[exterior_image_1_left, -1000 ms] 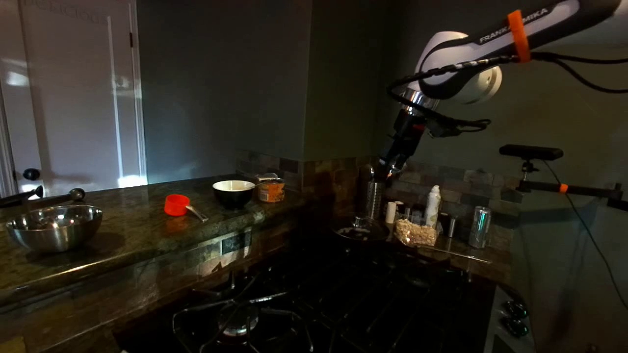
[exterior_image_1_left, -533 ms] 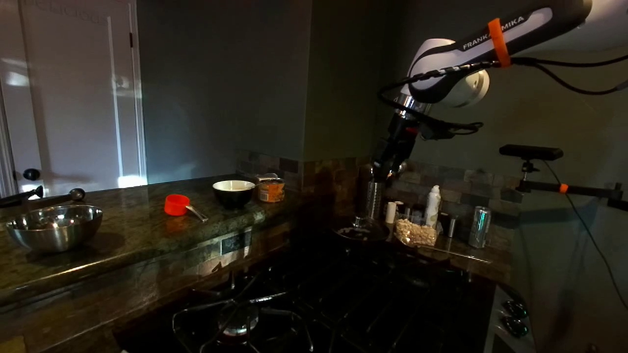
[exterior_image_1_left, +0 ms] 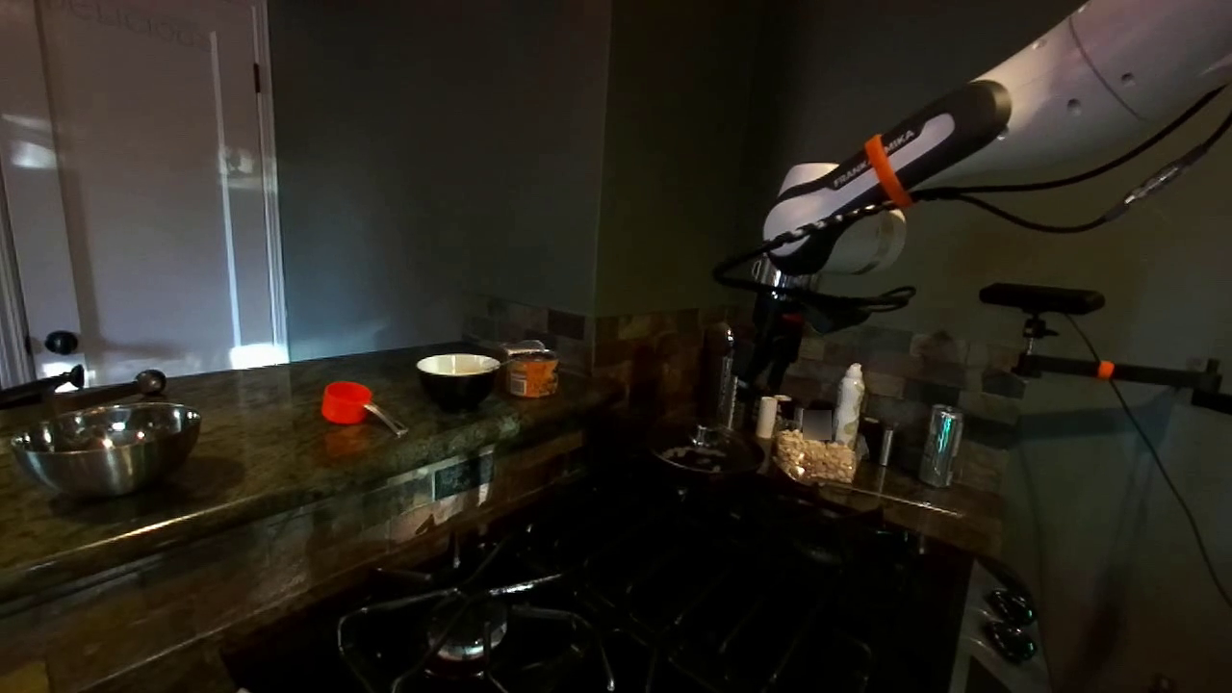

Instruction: Put the lid on the left side of the stove

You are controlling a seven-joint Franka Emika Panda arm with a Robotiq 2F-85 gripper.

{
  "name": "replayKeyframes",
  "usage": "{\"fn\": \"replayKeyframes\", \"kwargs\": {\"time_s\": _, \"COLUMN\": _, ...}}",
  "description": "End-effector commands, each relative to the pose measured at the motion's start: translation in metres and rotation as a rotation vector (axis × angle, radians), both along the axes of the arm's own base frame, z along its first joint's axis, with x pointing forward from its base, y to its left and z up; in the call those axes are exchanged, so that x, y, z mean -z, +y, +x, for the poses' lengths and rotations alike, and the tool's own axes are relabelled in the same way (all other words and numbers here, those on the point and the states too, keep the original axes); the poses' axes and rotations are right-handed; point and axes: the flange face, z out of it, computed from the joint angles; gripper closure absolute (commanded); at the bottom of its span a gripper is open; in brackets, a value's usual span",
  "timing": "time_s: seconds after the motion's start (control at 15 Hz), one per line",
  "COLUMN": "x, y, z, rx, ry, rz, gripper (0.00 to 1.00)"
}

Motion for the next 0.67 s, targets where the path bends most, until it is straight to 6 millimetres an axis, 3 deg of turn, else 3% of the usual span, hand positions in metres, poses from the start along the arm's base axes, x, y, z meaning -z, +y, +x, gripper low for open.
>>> {"fn": "replayKeyframes", "kwargs": {"time_s": 0.0, "x": 0.025, "y": -0.004, "z": 0.04, "rx": -0.019, "ry": -0.008, "rz": -0.011, "gripper": 0.0}}
{"fn": "replayKeyframes", "kwargs": {"time_s": 0.07, "x": 0.028, "y": -0.003, "z": 0.048, "rx": -0.015, "ry": -0.006, "rz": -0.017, "gripper": 0.0}}
{"fn": "replayKeyframes", "kwargs": {"time_s": 0.13, "x": 0.02, "y": -0.003, "z": 0.028, "rx": -0.014, "ry": -0.001, "rz": -0.016, "gripper": 0.0}}
{"fn": "replayKeyframes", "kwargs": {"time_s": 0.27, "x": 0.028, "y": 0.0, "z": 0.042, "rx": -0.025, "ry": 0.003, "rz": -0.023, "gripper": 0.0}}
{"fn": "replayKeyframes", "kwargs": {"time_s": 0.47, "x": 0.028, "y": -0.001, "z": 0.047, "rx": -0.025, "ry": 0.001, "rz": -0.026, "gripper": 0.0}}
{"fn": "replayKeyframes", "kwargs": {"time_s": 0.6, "x": 0.04, "y": 0.005, "z": 0.054, "rx": -0.069, "ry": -0.033, "rz": 0.034, "gripper": 0.0}}
